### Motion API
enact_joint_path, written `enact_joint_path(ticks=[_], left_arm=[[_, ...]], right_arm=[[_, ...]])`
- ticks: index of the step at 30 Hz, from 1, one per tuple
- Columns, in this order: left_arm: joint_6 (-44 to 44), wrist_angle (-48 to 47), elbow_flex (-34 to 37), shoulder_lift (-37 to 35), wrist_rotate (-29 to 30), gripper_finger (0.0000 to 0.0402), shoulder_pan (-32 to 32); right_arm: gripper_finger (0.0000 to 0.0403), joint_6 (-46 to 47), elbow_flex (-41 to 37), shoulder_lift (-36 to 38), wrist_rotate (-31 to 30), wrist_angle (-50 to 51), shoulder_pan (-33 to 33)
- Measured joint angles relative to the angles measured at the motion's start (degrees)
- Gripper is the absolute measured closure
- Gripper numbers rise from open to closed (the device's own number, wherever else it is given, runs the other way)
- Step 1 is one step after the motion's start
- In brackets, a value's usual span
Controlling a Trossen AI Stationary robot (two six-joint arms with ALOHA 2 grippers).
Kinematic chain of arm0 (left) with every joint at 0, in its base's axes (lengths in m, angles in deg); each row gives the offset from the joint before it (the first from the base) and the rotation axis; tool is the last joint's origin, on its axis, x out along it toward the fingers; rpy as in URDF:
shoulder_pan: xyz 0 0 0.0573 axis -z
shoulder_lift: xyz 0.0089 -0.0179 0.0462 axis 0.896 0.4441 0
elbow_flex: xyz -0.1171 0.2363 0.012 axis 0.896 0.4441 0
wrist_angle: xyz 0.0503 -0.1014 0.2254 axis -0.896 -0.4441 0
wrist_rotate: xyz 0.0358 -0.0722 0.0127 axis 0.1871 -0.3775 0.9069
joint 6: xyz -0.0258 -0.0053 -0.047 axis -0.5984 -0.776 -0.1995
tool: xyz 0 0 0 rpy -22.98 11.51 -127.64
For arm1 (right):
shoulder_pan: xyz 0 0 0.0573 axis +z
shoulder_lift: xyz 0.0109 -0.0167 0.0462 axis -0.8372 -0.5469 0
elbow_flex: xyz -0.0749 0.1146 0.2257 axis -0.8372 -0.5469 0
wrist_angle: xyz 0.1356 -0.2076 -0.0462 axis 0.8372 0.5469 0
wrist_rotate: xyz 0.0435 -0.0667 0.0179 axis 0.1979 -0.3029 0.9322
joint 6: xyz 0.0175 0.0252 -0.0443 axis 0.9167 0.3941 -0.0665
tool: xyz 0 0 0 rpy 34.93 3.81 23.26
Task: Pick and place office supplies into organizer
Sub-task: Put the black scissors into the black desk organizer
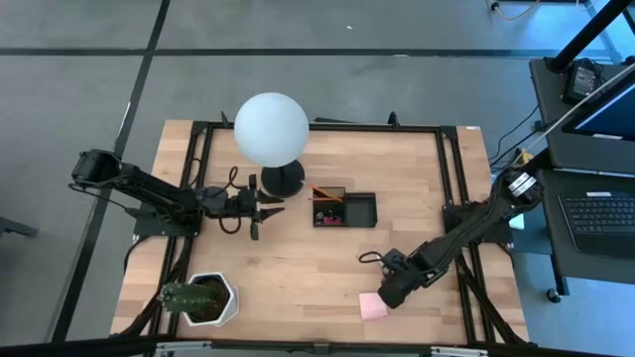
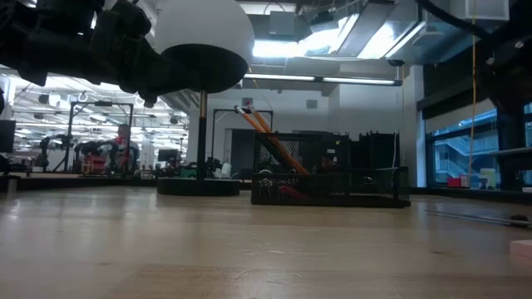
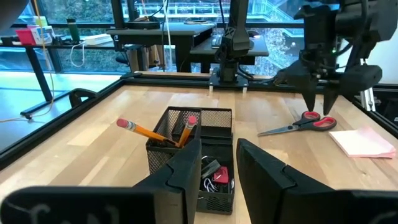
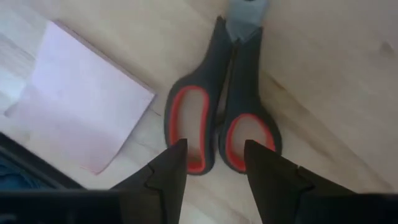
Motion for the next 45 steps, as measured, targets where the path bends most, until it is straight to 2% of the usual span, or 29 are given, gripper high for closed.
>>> enact_joint_path(ticks=[7,12,17,21,26,35,38,45], left_arm=[[0.02,0.00,0.00,0.00,0.02,0.0304,0.02],[0.02,-0.02,0.00,0.00,0.04,0.0304,0.00],[0.02,-0.02,-0.02,0.00,0.06,0.0304,0.02],[0.07,-0.01,-0.02,0.00,0.35,0.0304,0.02],[1.05,0.00,-0.02,0.00,2.38,0.0304,0.00],[1.01,0.00,-0.02,0.00,2.99,0.0304,0.00],[1.01,0.00,-0.02,0.00,2.97,0.0304,0.00],[0.96,0.00,-0.02,0.00,2.97,0.0304,0.00]], right_arm=[[0.0242,0.07,0.00,-3.39,0.18,-0.31,0.04],[0.0242,0.11,0.11,-6.26,2.64,-2.88,0.00],[0.0242,0.02,0.78,-8.97,2.91,1.47,-0.31],[0.0242,-0.61,0.83,-9.28,-0.41,5.12,-0.58],[0.0242,-6.31,0.83,-9.28,-2.76,5.87,-1.38],[0.0243,-12.00,0.79,-9.28,-3.30,5.62,-1.66],[0.0257,-12.15,0.79,-9.28,-3.38,5.71,-1.69],[0.0319,-12.48,0.76,-9.28,-3.82,5.84,-1.73]])
